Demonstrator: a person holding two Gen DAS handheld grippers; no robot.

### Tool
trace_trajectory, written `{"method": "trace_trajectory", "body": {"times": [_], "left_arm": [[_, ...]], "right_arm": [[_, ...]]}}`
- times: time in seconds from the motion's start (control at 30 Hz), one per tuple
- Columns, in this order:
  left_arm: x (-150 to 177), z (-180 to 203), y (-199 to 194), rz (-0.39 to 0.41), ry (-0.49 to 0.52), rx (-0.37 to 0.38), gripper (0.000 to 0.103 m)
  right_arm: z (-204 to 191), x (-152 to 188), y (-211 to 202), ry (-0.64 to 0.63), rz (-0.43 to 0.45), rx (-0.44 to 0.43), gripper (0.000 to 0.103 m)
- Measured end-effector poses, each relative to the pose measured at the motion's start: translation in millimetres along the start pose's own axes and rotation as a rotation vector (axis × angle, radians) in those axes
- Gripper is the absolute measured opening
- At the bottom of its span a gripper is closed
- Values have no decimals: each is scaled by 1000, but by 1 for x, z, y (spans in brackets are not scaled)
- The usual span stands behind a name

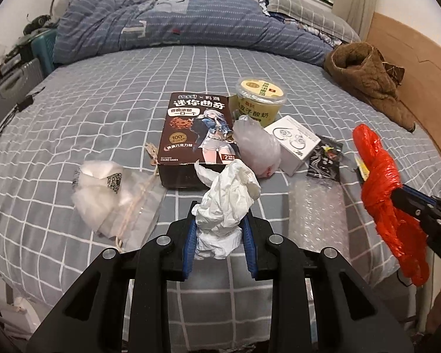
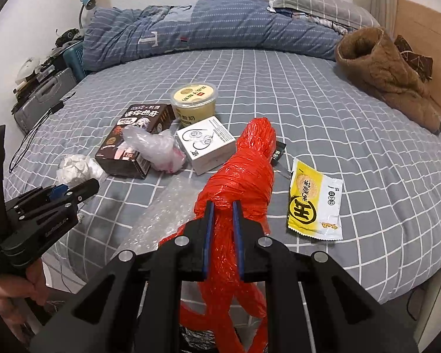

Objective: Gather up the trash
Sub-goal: 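Carry the tissue and red bag off the bed down over the black bin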

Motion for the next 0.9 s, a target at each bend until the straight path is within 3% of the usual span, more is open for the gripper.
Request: {"method": "trace_trajectory", "body": {"times": [0.53, 0.9], "left_arm": [[23, -9, -59, 67, 0, 6, 27], [50, -10, -83, 63, 7, 11, 27]], "right_arm": [[-28, 20, -34, -21, 43, 5, 12], [-42, 36, -60, -24, 71, 6, 12]]}}
Point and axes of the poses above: each gripper's, at about its wrist camera, not at the fingertips, and y roughly the way its jaws point, z to its right, x to its underside, the point moved 5 cm from there along y, roughly the way its jaws point, and after that the axes turned 3 degrees about -x, right-handed, at the moved point
